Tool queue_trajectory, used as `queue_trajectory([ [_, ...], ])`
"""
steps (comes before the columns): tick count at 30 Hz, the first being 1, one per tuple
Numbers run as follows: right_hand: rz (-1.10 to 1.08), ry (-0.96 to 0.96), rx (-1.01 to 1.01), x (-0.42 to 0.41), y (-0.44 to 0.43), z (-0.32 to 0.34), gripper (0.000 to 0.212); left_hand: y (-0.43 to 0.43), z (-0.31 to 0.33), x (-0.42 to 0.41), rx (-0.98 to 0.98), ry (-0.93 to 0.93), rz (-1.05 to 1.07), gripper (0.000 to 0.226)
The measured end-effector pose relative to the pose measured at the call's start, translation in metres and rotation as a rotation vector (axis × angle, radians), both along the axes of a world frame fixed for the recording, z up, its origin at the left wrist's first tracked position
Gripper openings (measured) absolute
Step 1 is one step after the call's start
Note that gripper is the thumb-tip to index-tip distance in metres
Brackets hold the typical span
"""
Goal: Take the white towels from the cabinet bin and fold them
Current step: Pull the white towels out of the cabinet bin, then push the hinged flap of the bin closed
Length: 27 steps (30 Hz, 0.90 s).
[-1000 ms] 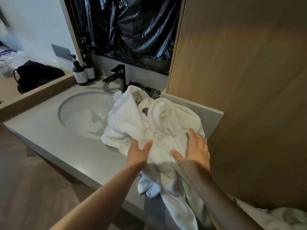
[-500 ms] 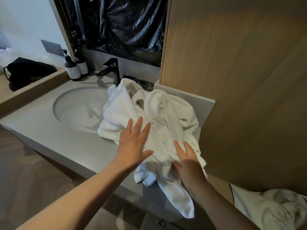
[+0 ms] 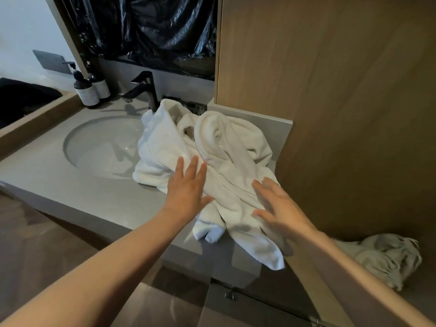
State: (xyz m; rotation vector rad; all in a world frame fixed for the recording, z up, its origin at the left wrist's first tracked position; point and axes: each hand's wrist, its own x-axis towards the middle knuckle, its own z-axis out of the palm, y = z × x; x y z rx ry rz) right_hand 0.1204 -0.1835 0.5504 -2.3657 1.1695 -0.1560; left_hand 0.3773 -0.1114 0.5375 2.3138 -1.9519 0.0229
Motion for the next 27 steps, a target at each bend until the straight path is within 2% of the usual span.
queue_trajectory([
  [4,-0.079,-0.038,-0.048,-0.020,0.029,0.014,0.064,0.010,0.023,-0.019,0.040,-0.032,-0.028,0.084],
  [8,-0.148,-0.032,-0.051,-0.047,0.060,0.024,0.055,0.042,0.059,-0.057,-0.029,0.032,-0.151,0.049],
  [11,-0.204,-0.047,-0.021,-0.079,0.098,0.023,0.042,0.069,0.070,-0.091,0.028,0.096,-0.235,0.030],
  [18,-0.343,0.000,0.041,-0.186,0.176,0.008,0.033,0.123,0.066,-0.192,0.182,0.054,-0.346,0.032],
  [27,-0.505,-0.012,0.146,-0.365,0.263,-0.021,0.030,0.199,0.028,-0.370,0.258,0.156,-0.394,0.036],
])
